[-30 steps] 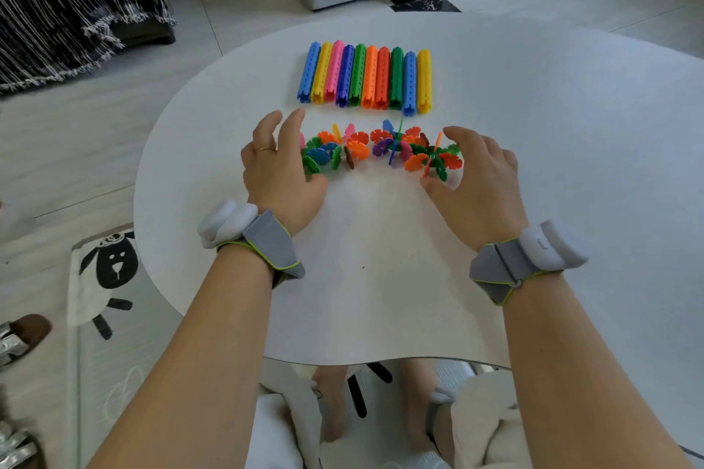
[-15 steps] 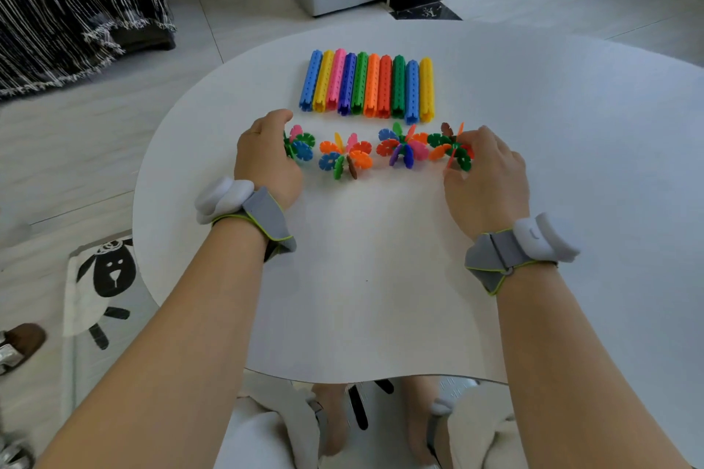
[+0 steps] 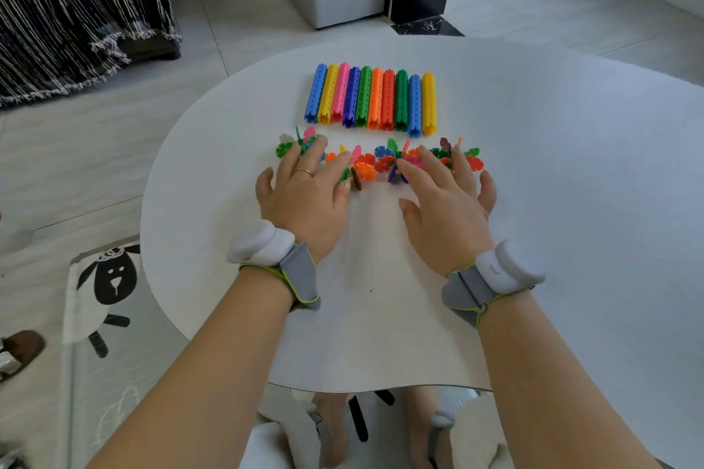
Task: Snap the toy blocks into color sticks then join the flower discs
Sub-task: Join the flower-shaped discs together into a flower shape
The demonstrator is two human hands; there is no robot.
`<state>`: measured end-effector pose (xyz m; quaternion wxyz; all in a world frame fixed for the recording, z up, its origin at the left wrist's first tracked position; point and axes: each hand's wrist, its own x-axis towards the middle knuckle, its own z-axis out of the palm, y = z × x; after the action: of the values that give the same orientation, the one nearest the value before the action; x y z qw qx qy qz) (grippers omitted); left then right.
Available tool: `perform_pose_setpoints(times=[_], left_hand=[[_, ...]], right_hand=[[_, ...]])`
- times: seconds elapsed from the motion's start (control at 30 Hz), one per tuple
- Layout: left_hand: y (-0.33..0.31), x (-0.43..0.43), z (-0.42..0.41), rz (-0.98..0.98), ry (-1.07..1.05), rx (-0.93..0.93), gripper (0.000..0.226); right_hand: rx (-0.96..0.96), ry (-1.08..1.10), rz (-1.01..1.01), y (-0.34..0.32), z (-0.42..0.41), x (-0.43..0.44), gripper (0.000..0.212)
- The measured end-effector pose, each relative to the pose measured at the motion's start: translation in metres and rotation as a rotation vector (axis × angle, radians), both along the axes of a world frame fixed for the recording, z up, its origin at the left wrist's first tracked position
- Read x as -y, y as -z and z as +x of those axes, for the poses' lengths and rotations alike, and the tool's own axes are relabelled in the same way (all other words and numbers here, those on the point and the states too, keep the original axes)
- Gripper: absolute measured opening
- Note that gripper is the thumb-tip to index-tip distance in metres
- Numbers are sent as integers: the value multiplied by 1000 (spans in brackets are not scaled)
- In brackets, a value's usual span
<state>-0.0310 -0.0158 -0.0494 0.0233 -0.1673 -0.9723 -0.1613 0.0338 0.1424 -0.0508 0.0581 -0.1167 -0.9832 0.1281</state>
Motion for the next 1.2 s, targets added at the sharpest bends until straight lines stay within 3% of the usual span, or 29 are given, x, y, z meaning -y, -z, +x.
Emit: perform_pose_setpoints(times=[0.27, 0.57, 1.03, 1.2], left_hand=[[-1, 1, -12, -113, 12, 7, 44], [4, 10, -11, 68, -71, 65, 51], [3, 12, -15, -53, -115, -22, 47], [1, 4, -8, -111, 3, -31, 46]], right_hand=[[35, -24, 28, -4, 2, 7, 55], [-31, 98, -71, -4, 3, 1, 46], [25, 116, 42, -6, -1, 5, 46], [-22, 27, 57, -4, -1, 12, 51]])
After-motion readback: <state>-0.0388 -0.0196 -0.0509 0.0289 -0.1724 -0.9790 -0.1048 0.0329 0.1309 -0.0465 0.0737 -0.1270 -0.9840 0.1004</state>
